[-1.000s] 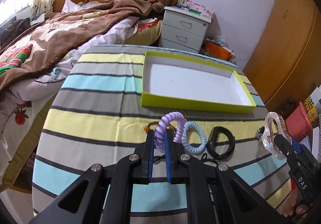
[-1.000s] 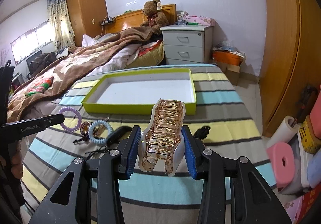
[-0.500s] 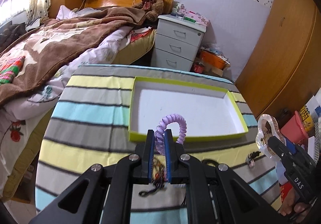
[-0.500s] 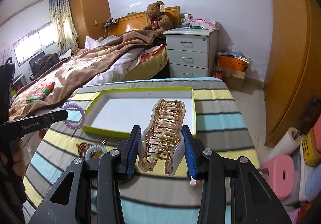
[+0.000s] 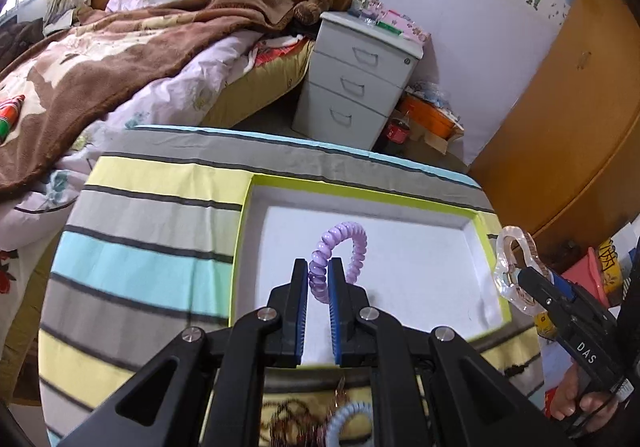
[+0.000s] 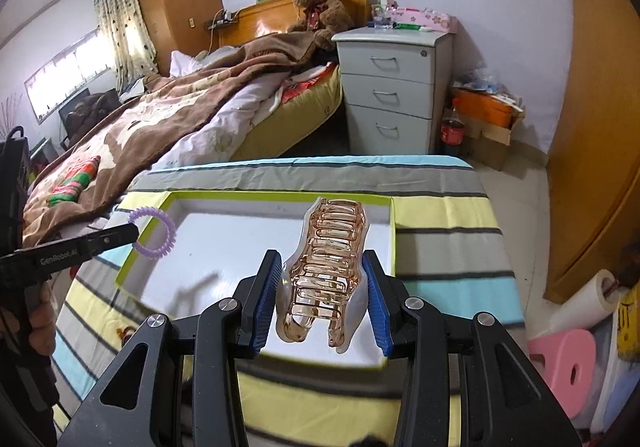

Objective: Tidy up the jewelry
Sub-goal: 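Carry purple tie with left gripper to the box while right gripper carries the clip, then release the purple tie from the left gripper while the right gripper releases the clip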

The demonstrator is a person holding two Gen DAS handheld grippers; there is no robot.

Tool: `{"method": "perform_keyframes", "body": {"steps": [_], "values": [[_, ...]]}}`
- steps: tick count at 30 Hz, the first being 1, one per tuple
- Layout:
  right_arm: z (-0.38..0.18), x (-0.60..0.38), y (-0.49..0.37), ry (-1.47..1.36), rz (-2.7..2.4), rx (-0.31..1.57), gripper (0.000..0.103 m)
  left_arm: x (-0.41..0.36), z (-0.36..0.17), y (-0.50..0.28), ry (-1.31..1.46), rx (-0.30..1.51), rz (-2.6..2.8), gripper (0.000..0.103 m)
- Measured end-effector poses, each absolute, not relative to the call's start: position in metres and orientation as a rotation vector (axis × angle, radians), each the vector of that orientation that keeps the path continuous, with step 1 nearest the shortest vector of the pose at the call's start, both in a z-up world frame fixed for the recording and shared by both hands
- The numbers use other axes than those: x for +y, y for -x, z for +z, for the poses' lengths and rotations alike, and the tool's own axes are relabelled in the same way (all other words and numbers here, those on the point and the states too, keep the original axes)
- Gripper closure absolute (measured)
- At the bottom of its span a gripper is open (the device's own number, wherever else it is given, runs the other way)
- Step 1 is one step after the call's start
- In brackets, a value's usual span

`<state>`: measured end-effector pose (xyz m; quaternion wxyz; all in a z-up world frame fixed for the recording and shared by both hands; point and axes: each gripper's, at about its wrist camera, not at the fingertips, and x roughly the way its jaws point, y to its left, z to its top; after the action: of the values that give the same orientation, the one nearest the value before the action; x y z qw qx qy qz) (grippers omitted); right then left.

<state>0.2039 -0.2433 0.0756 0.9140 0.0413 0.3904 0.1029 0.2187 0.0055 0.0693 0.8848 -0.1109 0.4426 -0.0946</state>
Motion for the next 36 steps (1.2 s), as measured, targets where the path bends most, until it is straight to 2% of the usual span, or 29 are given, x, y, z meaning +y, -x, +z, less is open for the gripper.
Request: {"method": "perform_keyframes", "body": {"steps": [15,36], "values": [[0.049,-0.245,-0.251,-0.017,0.170,0.841,0.061,0.000,0.033,-0.273,0.234,1.004,-0.173,0.092],[0.038,-0.239,-0.261,0.019,0.161,0.843,0.061,-0.004,0.020,-0.284,0.179,1.021,-0.131,0.091]]}}
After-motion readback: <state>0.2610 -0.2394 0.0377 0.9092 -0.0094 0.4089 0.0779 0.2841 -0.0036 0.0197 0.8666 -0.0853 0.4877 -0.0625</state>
